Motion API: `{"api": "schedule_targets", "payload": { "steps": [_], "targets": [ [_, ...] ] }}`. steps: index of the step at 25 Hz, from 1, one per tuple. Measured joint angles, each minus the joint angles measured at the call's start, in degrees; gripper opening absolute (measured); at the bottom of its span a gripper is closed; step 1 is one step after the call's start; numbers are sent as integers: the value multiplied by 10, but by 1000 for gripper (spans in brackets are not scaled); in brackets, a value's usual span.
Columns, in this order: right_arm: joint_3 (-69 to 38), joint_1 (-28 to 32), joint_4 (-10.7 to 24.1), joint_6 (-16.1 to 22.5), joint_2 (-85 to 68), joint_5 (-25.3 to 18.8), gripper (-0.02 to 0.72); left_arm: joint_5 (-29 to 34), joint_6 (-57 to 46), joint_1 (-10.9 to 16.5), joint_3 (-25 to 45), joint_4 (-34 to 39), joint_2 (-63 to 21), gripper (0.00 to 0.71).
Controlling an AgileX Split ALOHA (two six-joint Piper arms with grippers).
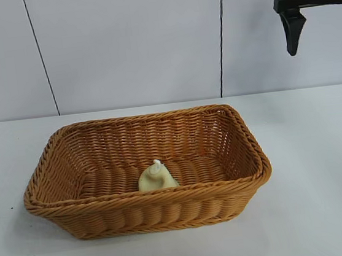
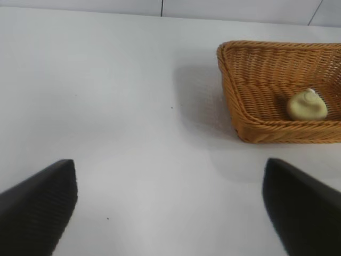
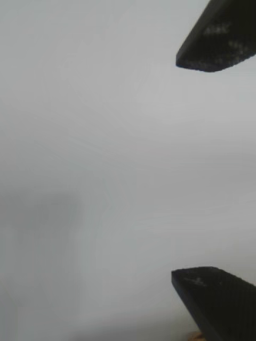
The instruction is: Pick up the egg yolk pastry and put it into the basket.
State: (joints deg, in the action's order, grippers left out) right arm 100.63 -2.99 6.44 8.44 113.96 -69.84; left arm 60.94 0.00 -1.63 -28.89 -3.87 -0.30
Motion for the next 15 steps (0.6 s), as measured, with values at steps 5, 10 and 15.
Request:
{"api": "schedule_targets", "payload": {
  "steps": [5,10,15],
  "targets": [
    [-125,0,0,-2,-88,-1,694,0,0,0,0,0,0,696],
    [-249,0,-4,-4,-203,-1,694,0,0,0,0,0,0,696],
    [-362,0,-9,-17,-324,-1,694,0,0,0,0,0,0,696]
  ]
}}
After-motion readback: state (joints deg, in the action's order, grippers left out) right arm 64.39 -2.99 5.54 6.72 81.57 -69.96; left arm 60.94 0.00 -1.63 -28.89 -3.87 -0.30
